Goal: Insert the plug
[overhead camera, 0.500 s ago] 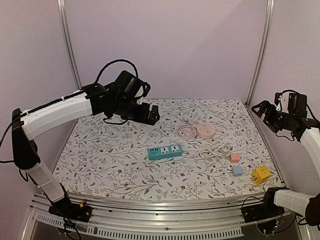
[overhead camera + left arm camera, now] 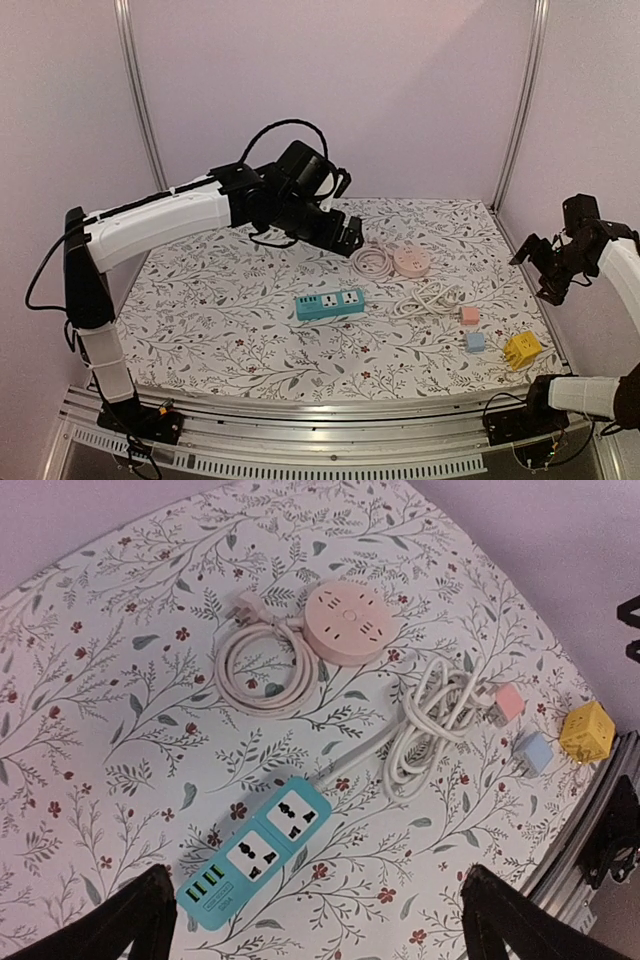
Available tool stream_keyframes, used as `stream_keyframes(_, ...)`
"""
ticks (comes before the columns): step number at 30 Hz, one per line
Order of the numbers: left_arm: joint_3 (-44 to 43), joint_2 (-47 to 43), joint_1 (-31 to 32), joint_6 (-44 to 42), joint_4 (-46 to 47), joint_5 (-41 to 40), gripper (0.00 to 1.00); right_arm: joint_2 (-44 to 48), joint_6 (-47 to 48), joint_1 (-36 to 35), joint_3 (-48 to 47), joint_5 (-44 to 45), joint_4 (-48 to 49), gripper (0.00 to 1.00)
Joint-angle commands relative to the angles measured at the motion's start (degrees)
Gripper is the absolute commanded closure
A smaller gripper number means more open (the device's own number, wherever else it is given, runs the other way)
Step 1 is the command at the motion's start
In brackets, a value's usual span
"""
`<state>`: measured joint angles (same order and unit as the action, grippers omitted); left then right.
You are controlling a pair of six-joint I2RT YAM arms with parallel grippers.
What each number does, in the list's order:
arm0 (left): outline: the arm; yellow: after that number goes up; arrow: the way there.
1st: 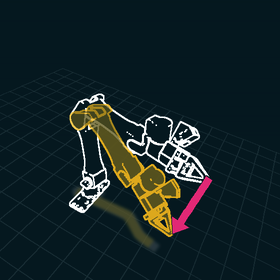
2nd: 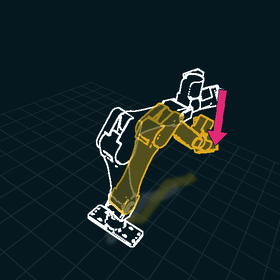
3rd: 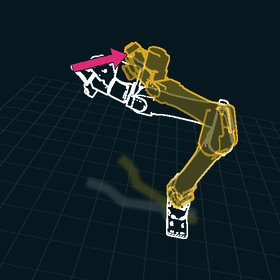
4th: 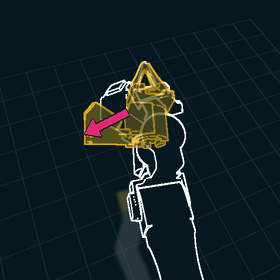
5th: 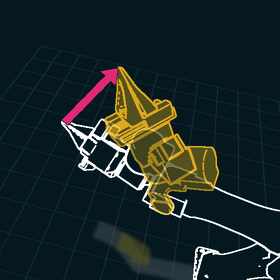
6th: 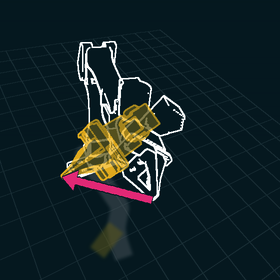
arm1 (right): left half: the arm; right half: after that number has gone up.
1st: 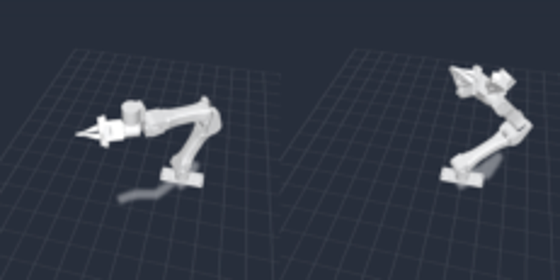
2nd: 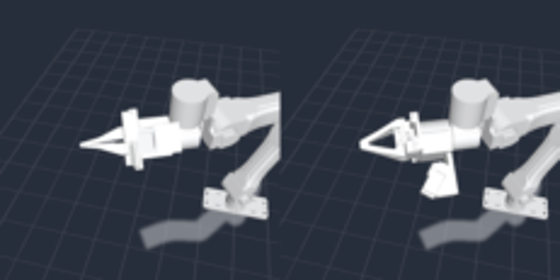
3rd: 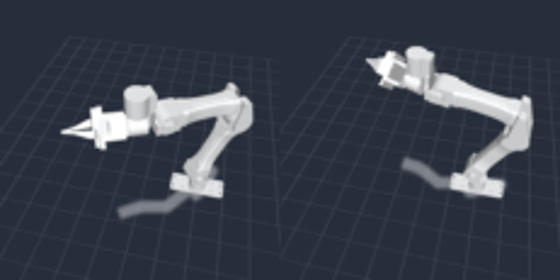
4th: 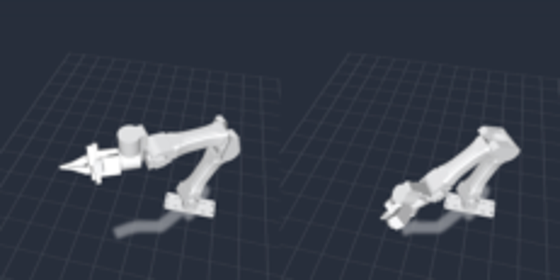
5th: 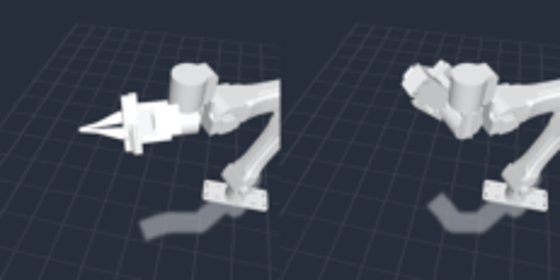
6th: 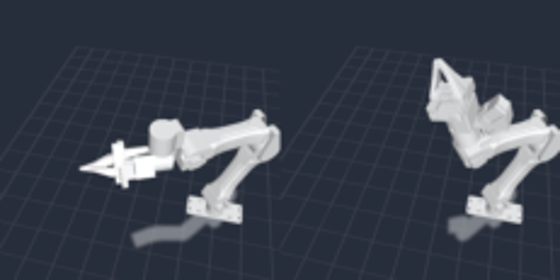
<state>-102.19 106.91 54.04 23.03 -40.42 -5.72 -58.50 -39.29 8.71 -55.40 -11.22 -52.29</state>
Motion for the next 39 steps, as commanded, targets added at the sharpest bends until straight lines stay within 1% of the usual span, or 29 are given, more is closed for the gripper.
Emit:
stream_keyframes(1, -2.9, 1.7, 0.7, -3.0, -1.4, 2.2, 0.01, -2.9, -7.9, 0.3, -1.1, 2.2, -13.3, 0.01)
stream_keyframes(9, -2.8, 2.3, 0.6, -6.8, -2.6, 2.9, 0.0, -5.5, -18.2, 0.3, -1.7, 2.6, -25.8, 0.01)
stream_keyframes(13, -2.7, 2.2, 0.4, -8.9, -2.9, 3.2, 0.01, -4.4, -21.7, 0.2, 0.3, 2.6, -27.2, 0.01)
stream_keyframes(17, -2.4, 2.1, -0.2, -9.0, -3.1, 5.0, 0.0, -3.2, -24.0, 0.2, 3.3, 3.2, -24.9, 0.01)
stream_keyframes(19, -1.8, 1.8, -0.5, -8.8, -2.8, 5.3, 0.0, -3.9, -24.3, 0.3, 3.7, 4.6, -24.2, 0.01)
stream_keyframes(22, -0.9, 1.4, -0.6, -8.5, -2.4, 6.6, 0.01, -5.5, -24.7, 0.2, 5.7, 3.6, -22.2, 0.01)
stream_keyframes(28, 0.1, 0.7, -0.6, -7.4, -1.9, 7.4, 0.0, -7.8, -23.4, 0.3, 6.8, 7.0, -18.7, 0.01)
stream_keyframes(33, 0.0, 0.5, -0.6, -6.4, -1.6, 7.3, 0.01, -10.3, -21.9, 0.3, 9.2, 7.2, -14.6, 0.01)
stream_keyframes(39, -0.1, 0.5, -0.6, -4.7, -1.5, 7.0, 0.01, -11.7, -20.7, 0.3, 11.9, 8.4, -11.8, 0.01)
